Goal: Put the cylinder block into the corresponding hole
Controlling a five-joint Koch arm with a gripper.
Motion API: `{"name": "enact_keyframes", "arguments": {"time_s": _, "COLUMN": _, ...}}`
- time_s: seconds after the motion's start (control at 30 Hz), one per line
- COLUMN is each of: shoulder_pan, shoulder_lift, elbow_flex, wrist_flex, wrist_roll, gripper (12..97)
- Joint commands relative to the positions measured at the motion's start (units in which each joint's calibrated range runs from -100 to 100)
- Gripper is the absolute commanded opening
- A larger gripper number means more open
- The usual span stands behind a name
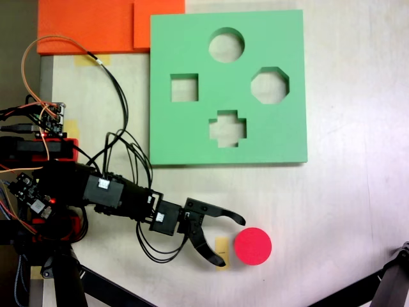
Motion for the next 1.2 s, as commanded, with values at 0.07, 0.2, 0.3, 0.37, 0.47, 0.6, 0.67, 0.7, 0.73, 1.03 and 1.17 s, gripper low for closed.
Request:
{"name": "enact_keyframes", "arguments": {"time_s": 0.07, "shoulder_pan": 0.2, "shoulder_lift": 0.7, "elbow_flex": 4.8, "wrist_flex": 0.4, "wrist_roll": -0.2, "gripper": 61.6}}
{"name": "enact_keyframes", "arguments": {"time_s": 0.2, "shoulder_pan": 0.3, "shoulder_lift": 4.6, "elbow_flex": 10.5, "wrist_flex": -1.7, "wrist_roll": -0.2, "gripper": 63.8}}
{"name": "enact_keyframes", "arguments": {"time_s": 0.3, "shoulder_pan": 0.2, "shoulder_lift": 7.3, "elbow_flex": 15.5, "wrist_flex": -5.0, "wrist_roll": -0.2, "gripper": 63.8}}
{"name": "enact_keyframes", "arguments": {"time_s": 0.37, "shoulder_pan": 0.0, "shoulder_lift": 9.9, "elbow_flex": 19.1, "wrist_flex": -5.9, "wrist_roll": -0.2, "gripper": 63.8}}
{"name": "enact_keyframes", "arguments": {"time_s": 0.47, "shoulder_pan": -0.2, "shoulder_lift": 12.2, "elbow_flex": 22.6, "wrist_flex": -7.8, "wrist_roll": -0.2, "gripper": 64.1}}
{"name": "enact_keyframes", "arguments": {"time_s": 0.6, "shoulder_pan": 0.0, "shoulder_lift": 12.4, "elbow_flex": 24.2, "wrist_flex": -9.8, "wrist_roll": -0.2, "gripper": 58.1}}
{"name": "enact_keyframes", "arguments": {"time_s": 0.67, "shoulder_pan": 0.0, "shoulder_lift": 11.3, "elbow_flex": 22.4, "wrist_flex": -9.9, "wrist_roll": -0.1, "gripper": 45.8}}
{"name": "enact_keyframes", "arguments": {"time_s": 0.7, "shoulder_pan": 0.0, "shoulder_lift": 10.9, "elbow_flex": 21.7, "wrist_flex": -9.9, "wrist_roll": -0.1, "gripper": 43.4}}
{"name": "enact_keyframes", "arguments": {"time_s": 0.73, "shoulder_pan": 0.2, "shoulder_lift": 10.9, "elbow_flex": 21.3, "wrist_flex": -9.9, "wrist_roll": -0.1, "gripper": 41.7}}
{"name": "enact_keyframes", "arguments": {"time_s": 1.03, "shoulder_pan": 0.2, "shoulder_lift": 4.2, "elbow_flex": 16.1, "wrist_flex": -9.9, "wrist_roll": -0.1, "gripper": 39.3}}
{"name": "enact_keyframes", "arguments": {"time_s": 1.17, "shoulder_pan": 0.3, "shoulder_lift": -7.5, "elbow_flex": 10.7, "wrist_flex": -10.3, "wrist_roll": -0.1, "gripper": 37.5}}
